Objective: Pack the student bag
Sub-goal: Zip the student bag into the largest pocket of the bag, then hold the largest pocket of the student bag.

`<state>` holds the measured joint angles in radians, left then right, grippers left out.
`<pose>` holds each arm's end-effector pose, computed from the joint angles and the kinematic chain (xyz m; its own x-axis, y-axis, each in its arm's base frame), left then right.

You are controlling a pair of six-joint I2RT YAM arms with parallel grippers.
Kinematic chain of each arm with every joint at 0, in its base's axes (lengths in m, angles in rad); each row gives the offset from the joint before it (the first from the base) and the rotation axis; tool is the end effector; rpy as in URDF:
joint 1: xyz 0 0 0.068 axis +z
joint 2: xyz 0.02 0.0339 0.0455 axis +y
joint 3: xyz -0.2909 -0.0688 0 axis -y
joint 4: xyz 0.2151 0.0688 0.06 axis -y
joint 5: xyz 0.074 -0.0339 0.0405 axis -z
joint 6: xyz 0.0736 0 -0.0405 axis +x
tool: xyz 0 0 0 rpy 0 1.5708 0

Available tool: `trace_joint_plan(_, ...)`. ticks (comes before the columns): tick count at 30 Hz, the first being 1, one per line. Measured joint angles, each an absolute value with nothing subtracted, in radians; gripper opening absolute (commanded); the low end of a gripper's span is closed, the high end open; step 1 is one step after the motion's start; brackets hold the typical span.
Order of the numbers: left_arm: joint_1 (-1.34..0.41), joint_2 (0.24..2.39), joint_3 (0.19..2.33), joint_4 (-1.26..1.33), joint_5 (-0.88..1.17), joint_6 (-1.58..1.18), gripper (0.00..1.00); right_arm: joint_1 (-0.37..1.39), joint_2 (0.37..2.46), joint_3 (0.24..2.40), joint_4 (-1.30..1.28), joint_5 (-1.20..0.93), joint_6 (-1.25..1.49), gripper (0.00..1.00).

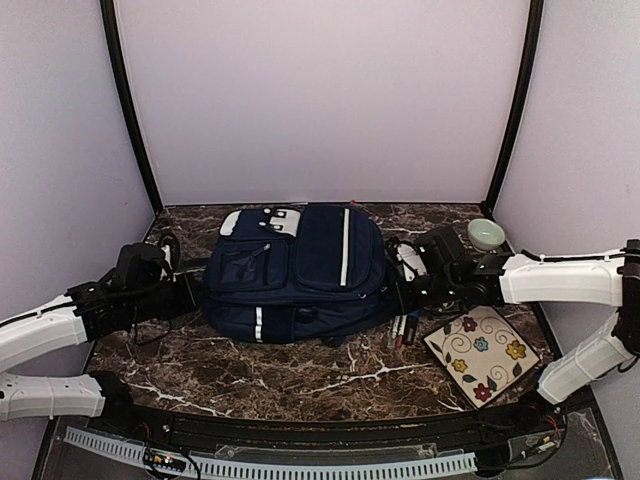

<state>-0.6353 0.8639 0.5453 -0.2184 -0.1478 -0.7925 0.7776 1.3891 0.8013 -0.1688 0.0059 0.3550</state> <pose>0.1515 -0.0983 0.2492 -0.6345 -0.4073 -0.6569 0.0474 0.8278 -0.5590 0.2048 0.2011 0.2289 -0.7015 -0.2028 -0.6832 -0.4849 0.8384 0.2490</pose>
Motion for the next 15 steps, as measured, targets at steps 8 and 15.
trace_joint_plan(8,-0.582,0.913,0.651,-0.134,-0.2,-0.516,0.43,0.768,1.426,0.807,-0.168,-0.121,0.326,0.0)
trace_joint_plan(15,-1.071,1.243,0.836,0.115,-0.193,0.081,0.54,0.763,1.433,0.807,-0.158,-0.159,0.347,0.0)
